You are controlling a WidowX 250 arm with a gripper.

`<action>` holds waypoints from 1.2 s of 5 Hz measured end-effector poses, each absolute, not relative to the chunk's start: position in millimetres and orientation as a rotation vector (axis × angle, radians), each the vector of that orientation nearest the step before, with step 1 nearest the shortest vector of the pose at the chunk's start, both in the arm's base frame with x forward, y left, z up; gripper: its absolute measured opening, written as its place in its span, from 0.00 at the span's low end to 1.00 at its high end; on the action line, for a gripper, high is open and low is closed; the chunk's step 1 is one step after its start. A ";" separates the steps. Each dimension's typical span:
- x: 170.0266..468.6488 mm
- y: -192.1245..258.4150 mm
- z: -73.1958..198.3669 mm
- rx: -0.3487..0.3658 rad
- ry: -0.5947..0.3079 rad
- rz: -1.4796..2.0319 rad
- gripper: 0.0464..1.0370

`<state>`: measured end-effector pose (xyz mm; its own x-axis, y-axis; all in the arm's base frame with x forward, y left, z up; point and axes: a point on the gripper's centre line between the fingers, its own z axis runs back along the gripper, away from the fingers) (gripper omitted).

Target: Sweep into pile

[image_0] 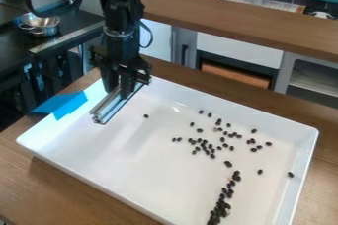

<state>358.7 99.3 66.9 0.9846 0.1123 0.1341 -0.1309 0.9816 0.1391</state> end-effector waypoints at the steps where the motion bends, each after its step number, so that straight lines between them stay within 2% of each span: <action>1: 371.0 120.7 47.5 0.215 -0.143 0.174 0.30; 3: 388.4 129.3 17.7 0.289 -0.136 0.215 0.30; 6: 395.0 79.4 11.5 0.283 -0.121 0.164 0.30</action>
